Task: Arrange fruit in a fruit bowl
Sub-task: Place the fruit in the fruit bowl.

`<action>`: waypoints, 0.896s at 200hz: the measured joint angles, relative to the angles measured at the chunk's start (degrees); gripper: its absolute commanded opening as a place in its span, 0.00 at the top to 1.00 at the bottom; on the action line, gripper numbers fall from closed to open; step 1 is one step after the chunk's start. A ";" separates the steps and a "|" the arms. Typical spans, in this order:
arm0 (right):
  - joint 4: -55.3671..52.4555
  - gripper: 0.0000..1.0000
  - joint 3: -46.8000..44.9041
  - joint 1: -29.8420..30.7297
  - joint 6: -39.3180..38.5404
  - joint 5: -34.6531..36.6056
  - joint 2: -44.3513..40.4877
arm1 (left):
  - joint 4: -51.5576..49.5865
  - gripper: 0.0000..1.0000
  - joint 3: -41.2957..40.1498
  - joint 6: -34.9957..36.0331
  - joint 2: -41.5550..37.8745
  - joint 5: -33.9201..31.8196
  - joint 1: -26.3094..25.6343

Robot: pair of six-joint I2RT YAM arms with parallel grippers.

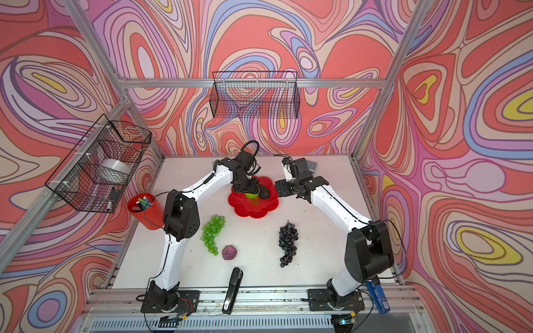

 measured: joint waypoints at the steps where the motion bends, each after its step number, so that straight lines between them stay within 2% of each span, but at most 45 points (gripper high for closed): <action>1: -0.02 0.20 0.00 0.02 0.00 0.00 0.00 | 0.02 0.59 0.20 -0.02 0.15 -0.11 0.02; 72: -0.98 0.20 0.00 0.02 -0.17 -0.02 0.00 | 0.26 0.57 1.38 -0.79 3.32 -1.77 0.85; 120: -1.20 0.21 0.00 0.02 -0.13 -0.37 0.00 | 0.83 0.44 1.36 -0.83 3.37 -0.74 0.85; 179: -2.78 0.19 0.00 0.02 -0.07 -0.48 -0.37 | 1.11 0.41 3.45 -0.85 5.70 0.24 0.85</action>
